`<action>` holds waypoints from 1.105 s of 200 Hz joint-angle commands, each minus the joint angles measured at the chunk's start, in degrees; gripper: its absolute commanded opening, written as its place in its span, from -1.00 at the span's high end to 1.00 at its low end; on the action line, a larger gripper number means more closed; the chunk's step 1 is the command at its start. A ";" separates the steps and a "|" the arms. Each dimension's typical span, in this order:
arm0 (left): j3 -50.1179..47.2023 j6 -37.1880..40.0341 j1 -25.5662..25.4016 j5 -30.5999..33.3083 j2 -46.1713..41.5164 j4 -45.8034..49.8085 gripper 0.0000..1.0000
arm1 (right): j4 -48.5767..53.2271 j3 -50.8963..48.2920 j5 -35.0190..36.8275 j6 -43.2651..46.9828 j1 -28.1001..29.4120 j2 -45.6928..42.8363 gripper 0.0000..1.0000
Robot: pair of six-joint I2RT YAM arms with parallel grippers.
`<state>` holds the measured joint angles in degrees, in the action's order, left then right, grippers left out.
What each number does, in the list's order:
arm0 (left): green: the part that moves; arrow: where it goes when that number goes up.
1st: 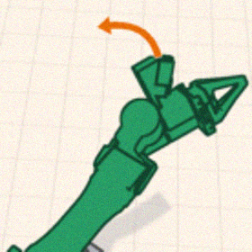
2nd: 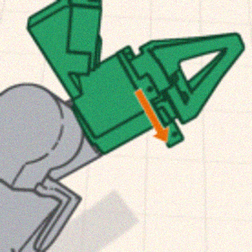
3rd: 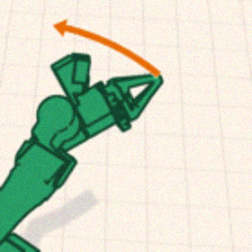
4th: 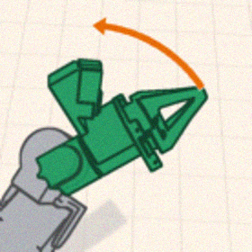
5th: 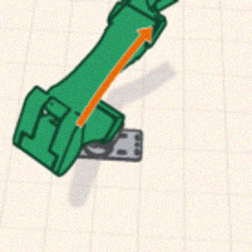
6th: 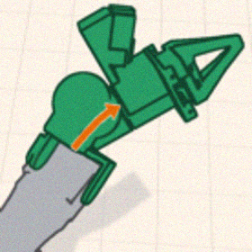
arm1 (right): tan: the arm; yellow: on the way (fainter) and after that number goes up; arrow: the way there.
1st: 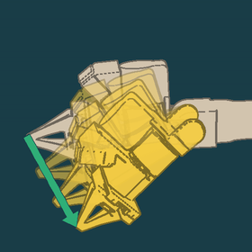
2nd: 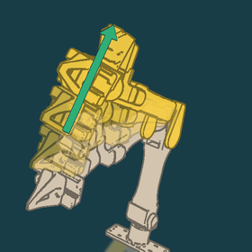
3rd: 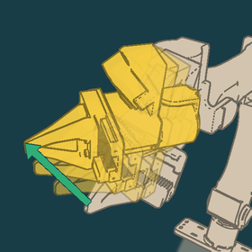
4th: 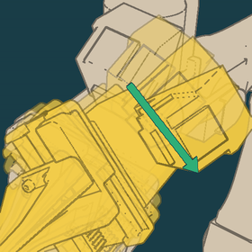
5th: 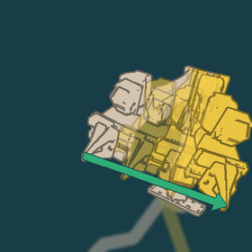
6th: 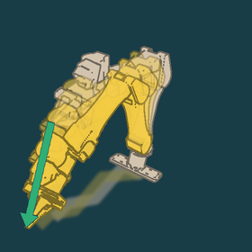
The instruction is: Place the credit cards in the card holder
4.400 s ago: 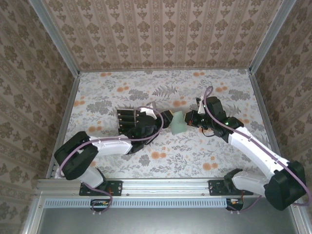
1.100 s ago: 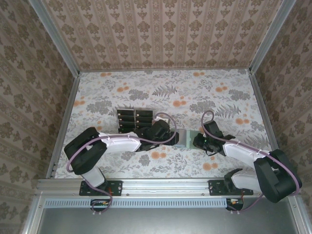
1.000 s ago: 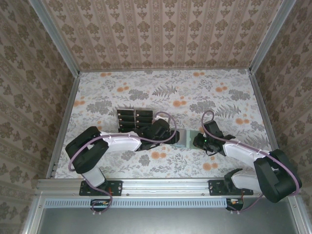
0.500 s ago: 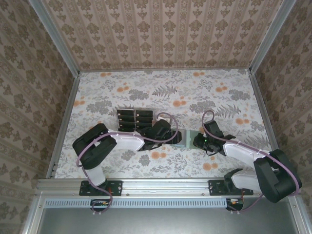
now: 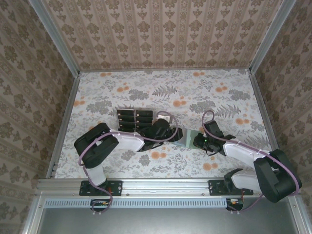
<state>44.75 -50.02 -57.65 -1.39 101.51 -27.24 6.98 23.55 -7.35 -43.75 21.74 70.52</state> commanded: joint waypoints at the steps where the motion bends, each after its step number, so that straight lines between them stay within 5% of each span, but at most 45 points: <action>1: -2.72 -1.84 -0.27 0.45 -2.12 -4.77 -0.06 | 2.33 -1.79 1.86 -0.45 -0.46 1.64 0.67; 46: -4.50 -2.08 -0.36 1.12 -2.99 -7.43 0.47 | 2.33 -1.75 1.98 -0.46 -0.46 1.72 0.67; 109: -6.43 -2.44 -0.47 2.44 -3.85 -11.22 0.45 | 2.50 -1.76 2.10 -0.47 -0.47 1.79 0.68; 180: -5.94 -2.63 -0.44 0.28 -2.03 -13.37 1.00 | 2.55 -1.67 1.75 -0.46 -0.47 1.90 0.68; 221: -6.67 -3.07 -0.31 -0.79 -2.48 -15.69 1.00 | 1.48 -0.50 -1.36 -0.29 -0.46 3.12 0.60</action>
<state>38.76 -52.77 -57.76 -1.34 99.66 -39.55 6.81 23.57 -7.84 -43.72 21.61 70.74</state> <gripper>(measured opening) 0.037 0.184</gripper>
